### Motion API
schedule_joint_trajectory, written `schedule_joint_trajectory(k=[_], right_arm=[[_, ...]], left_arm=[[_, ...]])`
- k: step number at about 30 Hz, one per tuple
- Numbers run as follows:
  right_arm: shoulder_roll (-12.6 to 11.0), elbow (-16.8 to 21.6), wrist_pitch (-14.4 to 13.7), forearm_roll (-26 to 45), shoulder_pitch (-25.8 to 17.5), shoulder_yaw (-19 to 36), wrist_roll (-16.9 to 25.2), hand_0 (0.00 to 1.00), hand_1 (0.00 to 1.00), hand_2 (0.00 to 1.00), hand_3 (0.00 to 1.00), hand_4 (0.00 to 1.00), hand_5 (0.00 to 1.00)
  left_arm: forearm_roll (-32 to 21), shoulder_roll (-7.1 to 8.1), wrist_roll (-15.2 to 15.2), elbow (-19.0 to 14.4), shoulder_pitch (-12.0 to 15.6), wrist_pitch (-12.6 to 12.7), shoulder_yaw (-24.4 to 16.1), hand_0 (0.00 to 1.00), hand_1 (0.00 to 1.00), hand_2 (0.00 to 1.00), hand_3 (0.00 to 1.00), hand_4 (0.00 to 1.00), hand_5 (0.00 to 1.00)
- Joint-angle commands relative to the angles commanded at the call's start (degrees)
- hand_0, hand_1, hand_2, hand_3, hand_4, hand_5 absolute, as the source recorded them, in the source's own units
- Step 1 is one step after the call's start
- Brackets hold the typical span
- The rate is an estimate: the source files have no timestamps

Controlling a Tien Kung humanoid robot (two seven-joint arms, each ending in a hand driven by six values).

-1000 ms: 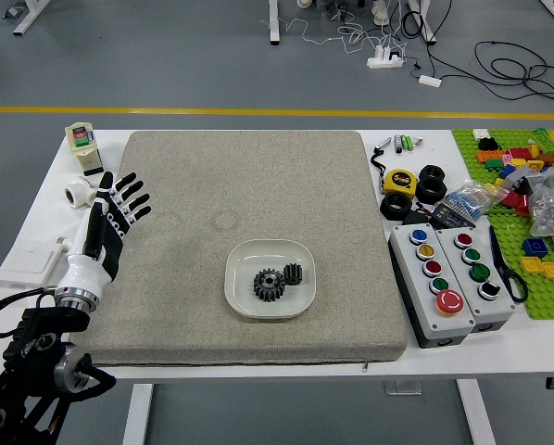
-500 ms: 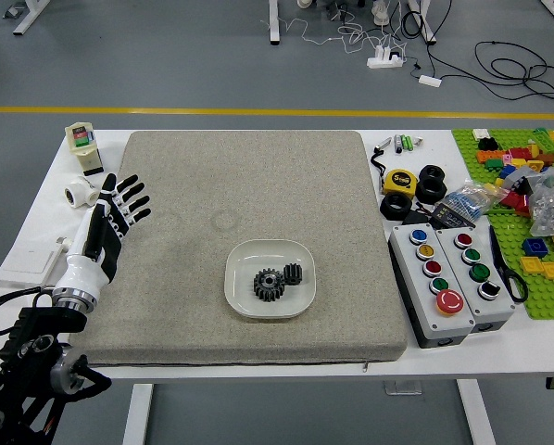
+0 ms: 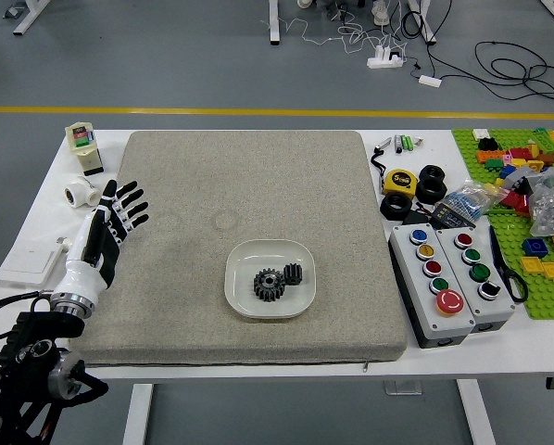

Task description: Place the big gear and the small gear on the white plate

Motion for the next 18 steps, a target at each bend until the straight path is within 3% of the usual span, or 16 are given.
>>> schedule_joint_trajectory(k=[18], right_arm=[[-0.07, 0.0, 0.03, 0.33, 0.17, -0.05, 0.01, 0.66, 0.673, 0.743, 0.555, 0.754, 0.609]], left_arm=[[0.33, 0.08, -0.02, -0.1, -0.08, -0.11, -0.04, 0.804, 0.854, 0.903, 0.852, 0.83, 0.998]])
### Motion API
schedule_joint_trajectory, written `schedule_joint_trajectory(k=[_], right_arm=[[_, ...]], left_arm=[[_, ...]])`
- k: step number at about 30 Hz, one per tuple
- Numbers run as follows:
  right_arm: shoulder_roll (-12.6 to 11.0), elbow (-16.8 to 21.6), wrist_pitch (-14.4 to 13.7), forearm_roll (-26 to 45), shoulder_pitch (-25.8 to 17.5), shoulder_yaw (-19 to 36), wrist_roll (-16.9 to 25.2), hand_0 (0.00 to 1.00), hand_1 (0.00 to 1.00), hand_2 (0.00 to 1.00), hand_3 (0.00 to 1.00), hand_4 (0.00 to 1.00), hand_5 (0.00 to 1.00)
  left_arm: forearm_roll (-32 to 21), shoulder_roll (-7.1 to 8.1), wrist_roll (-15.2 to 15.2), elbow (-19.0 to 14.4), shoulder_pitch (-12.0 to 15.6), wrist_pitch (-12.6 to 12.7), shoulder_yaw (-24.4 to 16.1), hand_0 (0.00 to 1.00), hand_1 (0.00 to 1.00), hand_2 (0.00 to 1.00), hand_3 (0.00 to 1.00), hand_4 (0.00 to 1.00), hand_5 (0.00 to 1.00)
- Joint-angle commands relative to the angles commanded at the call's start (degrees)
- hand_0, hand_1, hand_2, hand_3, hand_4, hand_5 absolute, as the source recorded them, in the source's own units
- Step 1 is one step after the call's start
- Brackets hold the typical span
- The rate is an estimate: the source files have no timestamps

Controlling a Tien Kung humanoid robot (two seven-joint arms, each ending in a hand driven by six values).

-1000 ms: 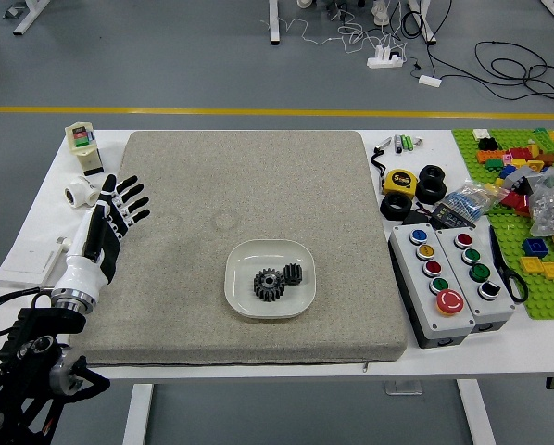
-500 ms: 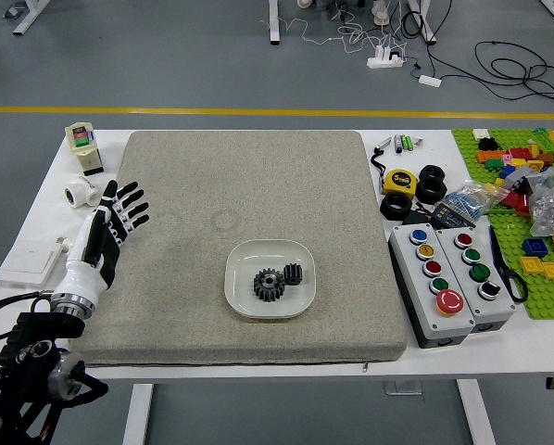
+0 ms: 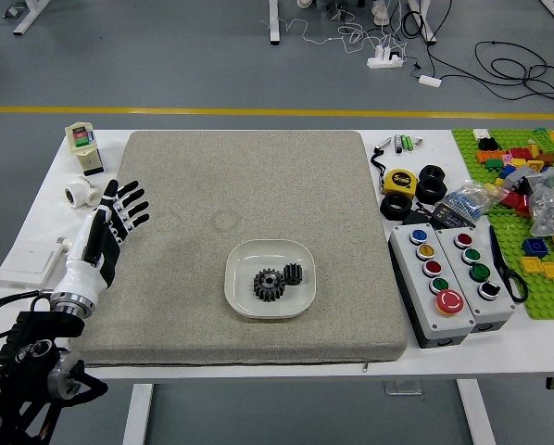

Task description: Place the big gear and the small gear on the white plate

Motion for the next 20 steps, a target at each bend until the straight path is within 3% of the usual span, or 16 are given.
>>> schedule_joint_trajectory(k=[11, 20], right_arm=[[-0.1, 0.0, 0.06, -0.23, 0.24, 0.24, 0.01, 0.66, 0.673, 0.743, 0.555, 0.754, 0.609], [-0.08, 0.0, 0.07, -0.37, 0.32, 0.3, -0.07, 0.659, 0.673, 0.743, 0.555, 0.754, 0.609]], left_arm=[[3.2, 0.28, -0.2, 0.09, -0.08, -0.52, -2.04, 0.811, 0.859, 0.908, 0.852, 0.833, 0.998], [6.84, 1.36, 0.16, -0.21, 0.65, -1.79, -4.48, 0.821, 0.864, 0.914, 0.853, 0.836, 0.998]])
